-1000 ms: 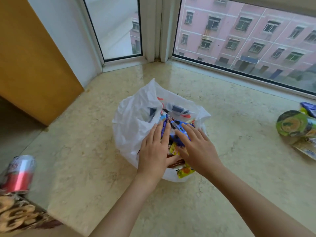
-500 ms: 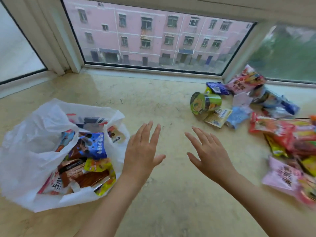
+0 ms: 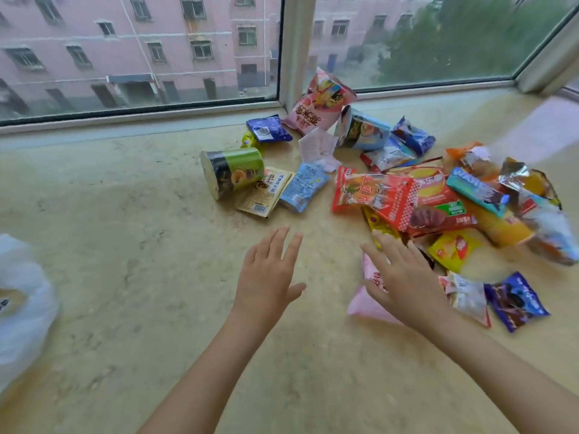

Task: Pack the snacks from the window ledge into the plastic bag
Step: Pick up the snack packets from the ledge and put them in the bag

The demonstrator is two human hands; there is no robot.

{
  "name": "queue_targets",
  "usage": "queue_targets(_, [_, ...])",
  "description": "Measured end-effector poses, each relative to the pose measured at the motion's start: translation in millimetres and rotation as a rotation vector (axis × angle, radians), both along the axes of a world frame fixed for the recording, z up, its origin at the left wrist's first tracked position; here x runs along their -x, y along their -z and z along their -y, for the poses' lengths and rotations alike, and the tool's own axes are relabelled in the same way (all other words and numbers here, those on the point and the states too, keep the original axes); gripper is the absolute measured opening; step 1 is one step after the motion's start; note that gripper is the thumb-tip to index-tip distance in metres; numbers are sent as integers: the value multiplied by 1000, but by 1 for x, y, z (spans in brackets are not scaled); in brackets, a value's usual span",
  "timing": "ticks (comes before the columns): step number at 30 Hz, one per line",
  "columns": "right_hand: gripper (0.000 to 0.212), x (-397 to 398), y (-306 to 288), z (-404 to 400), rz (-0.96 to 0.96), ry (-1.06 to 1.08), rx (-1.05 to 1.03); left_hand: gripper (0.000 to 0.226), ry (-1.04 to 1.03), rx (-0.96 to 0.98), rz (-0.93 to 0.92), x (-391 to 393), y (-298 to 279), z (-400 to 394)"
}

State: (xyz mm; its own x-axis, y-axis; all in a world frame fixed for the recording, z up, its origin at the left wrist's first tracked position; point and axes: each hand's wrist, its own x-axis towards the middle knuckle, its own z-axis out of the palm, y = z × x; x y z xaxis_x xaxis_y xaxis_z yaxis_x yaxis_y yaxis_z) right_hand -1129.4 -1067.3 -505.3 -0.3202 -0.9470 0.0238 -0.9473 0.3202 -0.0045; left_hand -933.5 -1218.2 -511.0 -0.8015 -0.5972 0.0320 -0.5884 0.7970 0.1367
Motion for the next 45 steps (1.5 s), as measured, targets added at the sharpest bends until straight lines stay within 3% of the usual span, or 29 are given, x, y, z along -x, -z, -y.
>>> queue_targets(12, [67,90,44,-80,140,119,-70,101,255,-167,62,120,44,-78])
queue_targets(19, [65,88,59,-91,214,205,-42,124,504,-148,145,145,65,-90])
queue_targets(24, [54,102,57,-110,207,302,-18,104,600,-189,105,161,69,-96])
queue_targets(28, [55,122,65,-135,194,327,-64,90,602,-177,65,166,72,-92])
queue_targets(31, [77,133,72,-150,222,268,-157,87,576,-175,-21,162,69,-86])
queue_targets(35, [90,141,74,-152,155,186,-244,90,532,-161,-78,156,64,-77])
queue_targets(45, [73,136,65,-136,106,132,-96,84,367,-163,-14,121,48,-69])
